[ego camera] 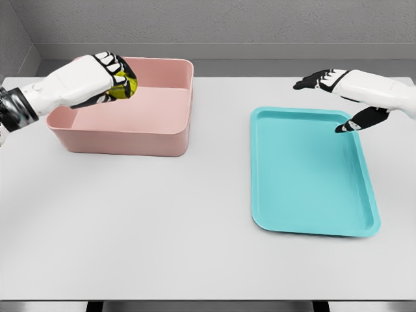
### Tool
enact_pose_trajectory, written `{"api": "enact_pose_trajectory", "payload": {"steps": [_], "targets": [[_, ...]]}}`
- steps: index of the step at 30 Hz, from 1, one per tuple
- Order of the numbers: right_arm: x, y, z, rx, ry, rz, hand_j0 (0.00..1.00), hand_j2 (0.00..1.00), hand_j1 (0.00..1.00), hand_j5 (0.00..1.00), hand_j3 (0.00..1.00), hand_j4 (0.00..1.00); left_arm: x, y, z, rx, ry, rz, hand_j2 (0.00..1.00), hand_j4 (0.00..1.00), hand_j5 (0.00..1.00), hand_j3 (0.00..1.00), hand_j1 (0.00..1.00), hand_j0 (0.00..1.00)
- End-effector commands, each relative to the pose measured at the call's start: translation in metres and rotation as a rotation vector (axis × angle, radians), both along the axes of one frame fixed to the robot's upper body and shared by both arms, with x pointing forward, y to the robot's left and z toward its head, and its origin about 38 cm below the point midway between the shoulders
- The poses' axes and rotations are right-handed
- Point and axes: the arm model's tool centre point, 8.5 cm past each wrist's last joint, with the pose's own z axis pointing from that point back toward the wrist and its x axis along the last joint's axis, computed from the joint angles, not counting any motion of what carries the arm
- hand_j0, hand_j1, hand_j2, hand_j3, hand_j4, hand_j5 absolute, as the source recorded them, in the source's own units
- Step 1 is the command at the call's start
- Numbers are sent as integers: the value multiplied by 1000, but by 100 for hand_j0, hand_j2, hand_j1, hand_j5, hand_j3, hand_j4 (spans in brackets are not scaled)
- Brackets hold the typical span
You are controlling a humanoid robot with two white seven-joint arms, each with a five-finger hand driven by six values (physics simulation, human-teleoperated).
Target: Put the tennis from the blue tray into the pink basket with both arms
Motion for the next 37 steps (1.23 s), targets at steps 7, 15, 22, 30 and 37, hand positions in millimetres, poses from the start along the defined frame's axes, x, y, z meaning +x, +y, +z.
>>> {"api": "enact_pose_trajectory", "payload": {"steps": [7,15,22,30,37], "targets": [[0,0,0,6,3,-1,100,100,100,100,100,100,16,-2,-40,-12,85,60,36,36,36,36,36,36],[-1,-3,0,1,4,-8,100,100,100,100,100,100,20,-10,-40,-14,80,52,72,72,72,72,72,72],[-1,-4,-1,0,7,-9,100,100,100,100,100,100,20,-6,-36,-15,71,59,95,95,95,95,95,95],[-1,-3,0,0,6,-6,100,100,100,100,100,100,-53,-20,30,3,-51,-161,100,100,100,100,100,100],[-2,-3,-2,1,9,-6,100,100,100,100,100,100,-75,16,38,25,-62,-102,100,100,100,100,100,100]]}}
